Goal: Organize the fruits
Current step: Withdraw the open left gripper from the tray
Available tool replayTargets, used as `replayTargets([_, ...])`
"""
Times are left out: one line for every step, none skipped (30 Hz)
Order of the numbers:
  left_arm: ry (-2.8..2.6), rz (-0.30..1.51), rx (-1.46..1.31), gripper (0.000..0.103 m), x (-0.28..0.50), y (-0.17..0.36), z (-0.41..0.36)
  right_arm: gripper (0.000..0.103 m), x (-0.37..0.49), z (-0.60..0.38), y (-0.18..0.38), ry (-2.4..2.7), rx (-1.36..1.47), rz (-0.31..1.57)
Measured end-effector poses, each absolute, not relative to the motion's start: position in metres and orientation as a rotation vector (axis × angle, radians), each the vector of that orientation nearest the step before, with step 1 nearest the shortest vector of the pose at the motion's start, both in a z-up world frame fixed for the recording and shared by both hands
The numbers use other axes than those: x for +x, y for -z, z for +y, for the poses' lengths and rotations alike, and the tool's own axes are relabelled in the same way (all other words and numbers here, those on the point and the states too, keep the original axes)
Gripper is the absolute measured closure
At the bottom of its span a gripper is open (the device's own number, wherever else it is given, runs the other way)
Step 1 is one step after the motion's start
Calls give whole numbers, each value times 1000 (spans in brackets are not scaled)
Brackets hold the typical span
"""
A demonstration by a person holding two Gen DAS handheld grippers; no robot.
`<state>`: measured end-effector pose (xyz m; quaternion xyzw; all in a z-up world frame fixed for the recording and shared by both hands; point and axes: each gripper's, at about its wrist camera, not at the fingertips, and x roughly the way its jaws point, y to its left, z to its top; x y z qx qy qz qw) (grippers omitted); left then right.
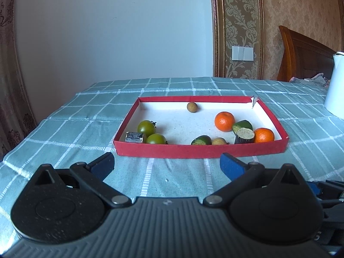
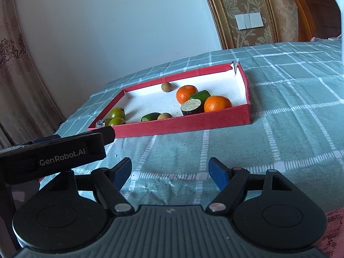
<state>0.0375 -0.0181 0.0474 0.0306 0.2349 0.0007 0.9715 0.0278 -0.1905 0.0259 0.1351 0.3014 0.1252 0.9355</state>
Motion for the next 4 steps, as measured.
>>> replayTargets([0, 472, 60, 0, 37, -47, -17, 25, 28, -188, -26, -259, 274, 617])
replayTargets([-2, 468, 63, 0, 36, -48, -17, 25, 28, -186, -26, -261, 271, 617])
replayTargets([-3, 466, 67, 0, 36, -47, -16, 25, 28, -185, -26, -263, 269, 616])
replayTargets([-2, 466, 68, 0, 36, -47, -15, 25, 28, -183, -26, -267, 268, 616])
